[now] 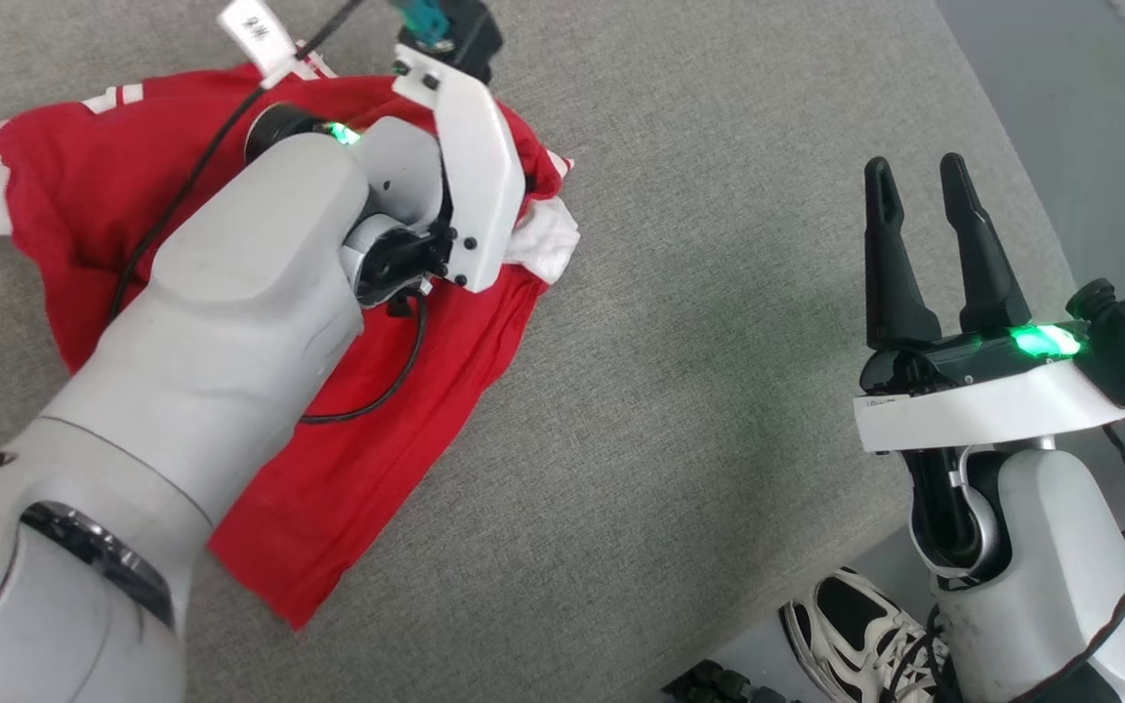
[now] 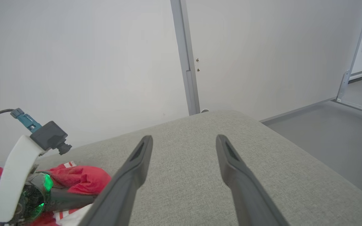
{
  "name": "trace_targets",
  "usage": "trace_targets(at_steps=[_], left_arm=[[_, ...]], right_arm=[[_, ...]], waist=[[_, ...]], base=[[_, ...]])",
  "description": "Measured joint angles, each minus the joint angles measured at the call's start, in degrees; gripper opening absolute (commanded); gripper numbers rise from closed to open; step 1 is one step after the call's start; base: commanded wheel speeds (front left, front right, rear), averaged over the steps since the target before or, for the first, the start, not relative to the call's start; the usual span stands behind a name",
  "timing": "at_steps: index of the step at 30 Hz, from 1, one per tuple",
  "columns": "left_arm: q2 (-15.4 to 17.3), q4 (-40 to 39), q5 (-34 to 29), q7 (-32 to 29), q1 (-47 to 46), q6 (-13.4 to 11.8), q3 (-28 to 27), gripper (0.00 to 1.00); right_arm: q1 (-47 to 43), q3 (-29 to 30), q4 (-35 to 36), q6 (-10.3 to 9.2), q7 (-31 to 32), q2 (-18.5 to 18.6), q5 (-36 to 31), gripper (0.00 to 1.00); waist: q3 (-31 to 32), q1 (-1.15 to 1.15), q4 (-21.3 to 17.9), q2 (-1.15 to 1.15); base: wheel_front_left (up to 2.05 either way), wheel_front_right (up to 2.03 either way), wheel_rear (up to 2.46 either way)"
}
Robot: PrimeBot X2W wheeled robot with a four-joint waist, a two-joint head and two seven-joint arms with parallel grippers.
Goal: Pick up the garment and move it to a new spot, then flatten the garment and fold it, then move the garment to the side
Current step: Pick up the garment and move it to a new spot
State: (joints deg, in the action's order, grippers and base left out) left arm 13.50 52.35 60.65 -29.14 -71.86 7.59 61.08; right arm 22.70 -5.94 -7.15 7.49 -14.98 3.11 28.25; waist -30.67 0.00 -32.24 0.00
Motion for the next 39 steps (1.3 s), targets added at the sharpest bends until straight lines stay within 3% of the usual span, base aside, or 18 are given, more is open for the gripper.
trace_targets(at_steps=[1,2,8,17,21,34,39], left_arm=[[0.46,-1.29,-0.12,-0.63,-0.29,-0.02,1.22,0.77],[1.13,-2.55,0.27,-0.97,-0.43,-0.03,2.11,1.00],[3.71,-9.45,1.77,-0.05,-1.18,0.05,7.31,1.00],[7.86,-18.20,8.23,4.71,-2.79,-0.08,8.34,1.00],[10.10,-22.06,10.12,10.16,-0.32,-0.07,8.26,1.00],[19.09,-28.05,17.51,32.26,18.43,-0.05,5.36,1.00],[21.76,-32.01,17.82,36.42,21.89,-0.05,5.54,1.00]], right_arm=[[-0.02,0.09,0.01,0.00,0.00,0.01,0.00,1.00],[-0.02,0.19,0.01,0.00,0.00,0.00,-0.01,1.00],[0.15,0.88,-0.02,0.00,0.00,-0.03,-1.81,1.00],[0.82,2.19,-1.87,0.00,0.00,-0.13,-8.79,1.00],[0.73,2.91,-2.85,0.00,0.00,0.63,-11.36,1.00],[-3.55,4.88,-7.03,0.00,0.00,8.86,-13.13,1.00],[-4.85,5.63,-7.20,0.00,0.00,9.92,-13.14,1.00]], waist=[[-0.22,0.00,-0.10,0.00],[-0.32,0.00,-0.05,0.00],[0.17,0.00,2.18,0.00],[3.26,0.00,9.33,0.00],[5.68,0.00,13.04,0.00],[13.19,0.00,26.11,0.00],[15.18,0.00,30.19,0.00]], base=[[0.00,0.00,0.00],[0.00,0.00,0.00],[0.00,0.00,0.00],[0.00,0.00,0.00],[0.00,0.00,0.00],[0.00,0.00,0.00],[0.00,0.00,0.00]])
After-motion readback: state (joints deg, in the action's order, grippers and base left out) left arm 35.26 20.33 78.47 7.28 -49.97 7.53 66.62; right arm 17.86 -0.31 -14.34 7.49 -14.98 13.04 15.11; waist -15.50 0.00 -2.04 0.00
